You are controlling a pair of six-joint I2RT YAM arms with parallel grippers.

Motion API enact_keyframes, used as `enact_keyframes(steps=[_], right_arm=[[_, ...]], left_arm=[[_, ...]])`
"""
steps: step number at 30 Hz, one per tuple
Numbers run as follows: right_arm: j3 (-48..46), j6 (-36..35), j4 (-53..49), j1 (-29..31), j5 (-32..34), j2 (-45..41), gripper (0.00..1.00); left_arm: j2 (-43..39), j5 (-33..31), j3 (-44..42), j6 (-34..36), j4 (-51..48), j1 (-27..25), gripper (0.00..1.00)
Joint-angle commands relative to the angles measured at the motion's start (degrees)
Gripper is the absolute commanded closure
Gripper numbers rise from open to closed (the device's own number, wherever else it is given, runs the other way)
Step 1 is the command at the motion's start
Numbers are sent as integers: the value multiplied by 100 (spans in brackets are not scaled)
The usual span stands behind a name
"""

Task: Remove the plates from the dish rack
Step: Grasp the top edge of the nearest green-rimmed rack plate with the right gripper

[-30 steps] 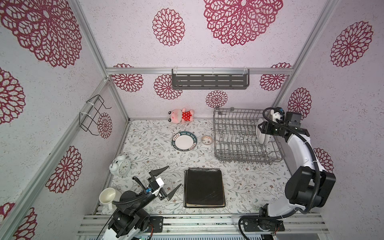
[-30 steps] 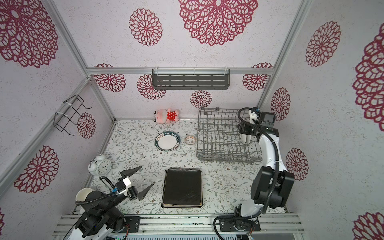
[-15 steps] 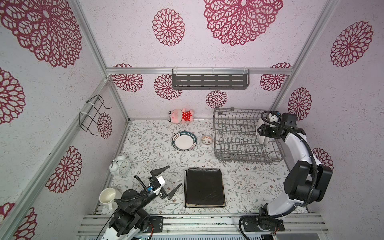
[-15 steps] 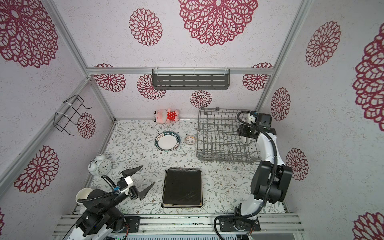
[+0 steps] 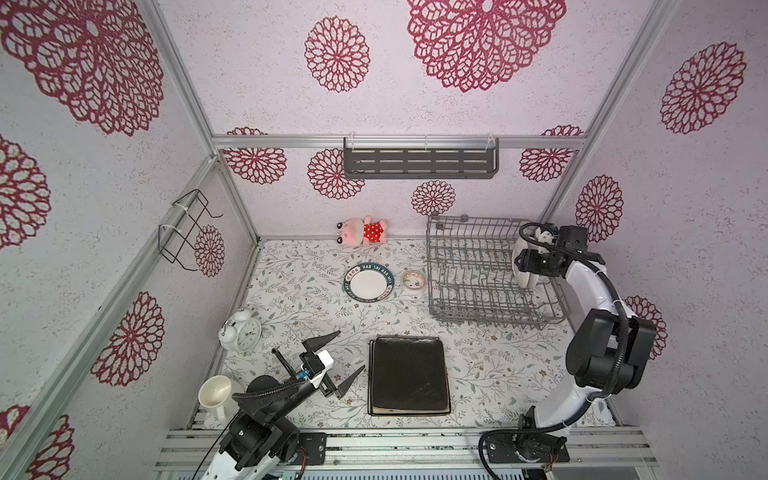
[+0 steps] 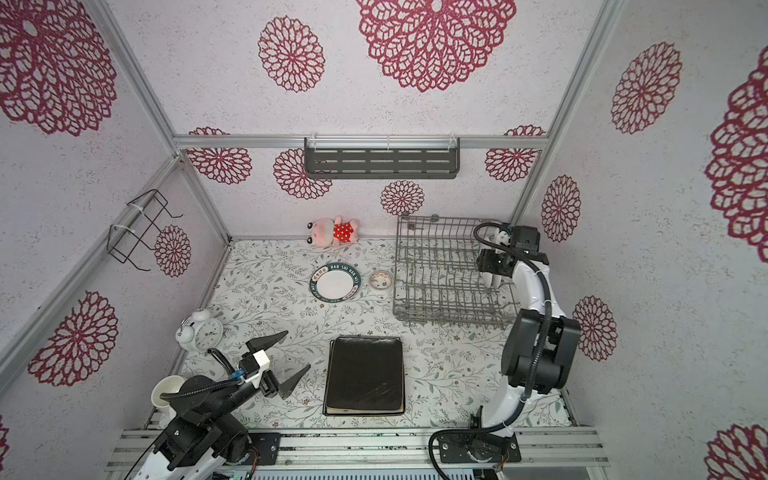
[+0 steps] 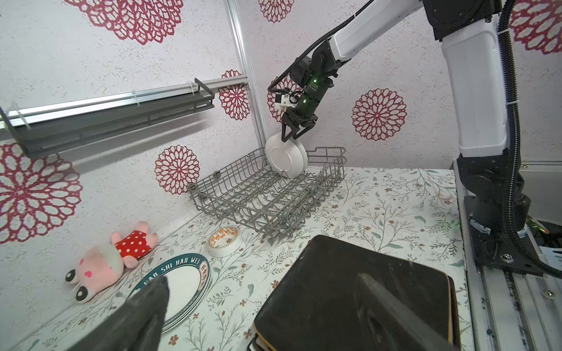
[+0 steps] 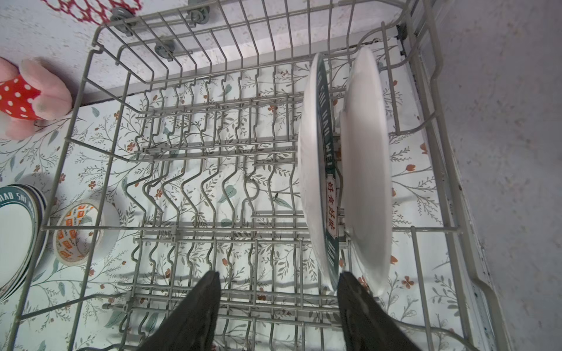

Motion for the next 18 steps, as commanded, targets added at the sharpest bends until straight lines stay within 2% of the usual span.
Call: enact_keyframes(steps=[1, 18], right_arm=[[211, -119, 170, -14, 96, 57, 37], [271, -565, 419, -20, 225, 461, 48]], left_arm=[[86, -48, -47, 58, 60, 57, 3], [257, -67, -56, 60, 100, 73, 3]])
